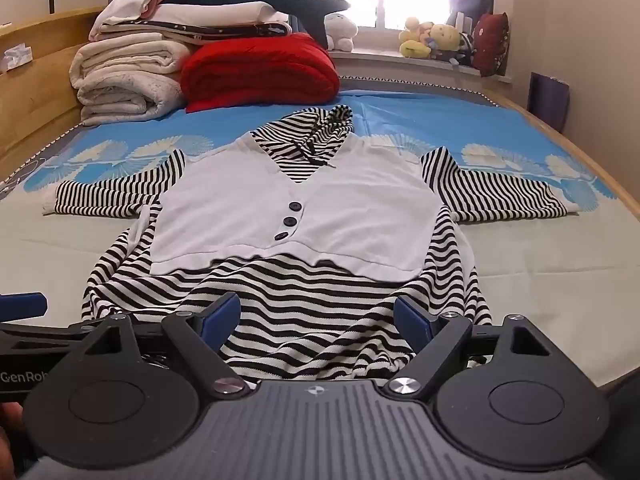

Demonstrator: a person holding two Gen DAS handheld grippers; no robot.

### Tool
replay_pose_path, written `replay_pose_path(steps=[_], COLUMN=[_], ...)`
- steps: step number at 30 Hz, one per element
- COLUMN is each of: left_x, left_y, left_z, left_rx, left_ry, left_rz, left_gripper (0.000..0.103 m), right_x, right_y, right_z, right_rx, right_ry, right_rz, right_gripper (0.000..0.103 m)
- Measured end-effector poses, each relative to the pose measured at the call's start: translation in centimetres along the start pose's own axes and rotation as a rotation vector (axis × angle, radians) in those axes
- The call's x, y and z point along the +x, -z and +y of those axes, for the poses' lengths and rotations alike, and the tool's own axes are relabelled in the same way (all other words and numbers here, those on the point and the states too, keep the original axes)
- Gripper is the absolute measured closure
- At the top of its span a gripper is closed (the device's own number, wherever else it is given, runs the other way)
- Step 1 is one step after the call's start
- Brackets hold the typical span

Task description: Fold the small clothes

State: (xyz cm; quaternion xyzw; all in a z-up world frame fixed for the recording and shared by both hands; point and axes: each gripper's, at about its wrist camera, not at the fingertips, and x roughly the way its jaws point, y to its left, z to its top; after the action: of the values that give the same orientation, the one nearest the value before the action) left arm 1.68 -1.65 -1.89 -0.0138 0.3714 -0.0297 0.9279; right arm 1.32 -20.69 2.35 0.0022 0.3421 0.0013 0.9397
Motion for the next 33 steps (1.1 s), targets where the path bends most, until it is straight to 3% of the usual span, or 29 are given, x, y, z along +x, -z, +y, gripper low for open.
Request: replay_pose_path(steps=[33], left_x=[0.6], left_y=[0.3], left_z=[-0.1], left_rx=[0.007], left_ry=[-0.003], left_rz=[0.007], left_gripper=[0.001], right_x=[0.3], right_y=[0.0], right_z=[-0.2], right_rx=[-0.017], right_ry=[0.000], right_rz=[-0.017], right_gripper=[0.020])
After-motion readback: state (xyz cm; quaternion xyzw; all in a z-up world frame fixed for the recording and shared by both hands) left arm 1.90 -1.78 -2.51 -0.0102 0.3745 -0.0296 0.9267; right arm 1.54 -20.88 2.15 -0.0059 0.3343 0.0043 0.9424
